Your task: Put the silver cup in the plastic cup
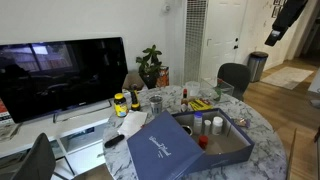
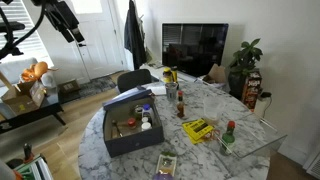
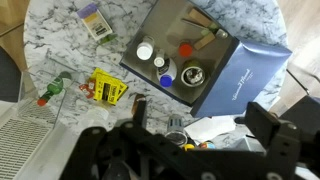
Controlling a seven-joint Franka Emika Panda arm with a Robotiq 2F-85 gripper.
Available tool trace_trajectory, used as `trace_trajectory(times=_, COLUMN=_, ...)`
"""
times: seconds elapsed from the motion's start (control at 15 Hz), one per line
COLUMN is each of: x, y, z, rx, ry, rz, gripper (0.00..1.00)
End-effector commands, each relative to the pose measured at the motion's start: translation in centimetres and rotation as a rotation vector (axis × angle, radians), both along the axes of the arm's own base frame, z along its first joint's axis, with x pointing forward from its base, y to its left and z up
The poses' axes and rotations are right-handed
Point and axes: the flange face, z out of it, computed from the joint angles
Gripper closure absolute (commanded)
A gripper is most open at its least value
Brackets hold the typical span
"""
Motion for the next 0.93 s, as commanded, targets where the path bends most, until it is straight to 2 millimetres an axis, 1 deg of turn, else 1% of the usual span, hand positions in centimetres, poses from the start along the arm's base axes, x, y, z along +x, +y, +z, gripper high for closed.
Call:
trace_trajectory(times=0.0, x=0.0, y=0.0, z=0.0, rx=0.0, ry=0.001, rz=0.0, gripper=0.0)
trace_trajectory(times=0.4, x=0.0, y=0.0, z=0.0, rx=0.0, ry=0.001, rz=0.0, gripper=0.0)
trace_trajectory(times=0.47, x=1.5, y=0.3, z=0.1, rx=-0.004, ry=-0.109, rz=-0.095, gripper=0.0)
trace_trajectory(times=0.53, x=2.7, y=0.3, z=0.4, rx=-0.012, ry=-0.159, rz=-0.079, gripper=0.0)
trace_trajectory(times=0.67, x=5.5, y=-0.2, z=1.6, rx=0.001, ry=-0.282, rz=-0.132, gripper=0.0)
trace_trajectory(times=0.8, x=8.3, y=-1.1, z=2.6, rx=-0.015, ry=-0.361, rz=-0.151, gripper=0.0)
trace_trajectory(times=0.87, x=9.9, y=-2.3, z=3.3, rx=-0.028, ry=-0.383, rz=-0.17, gripper=0.0)
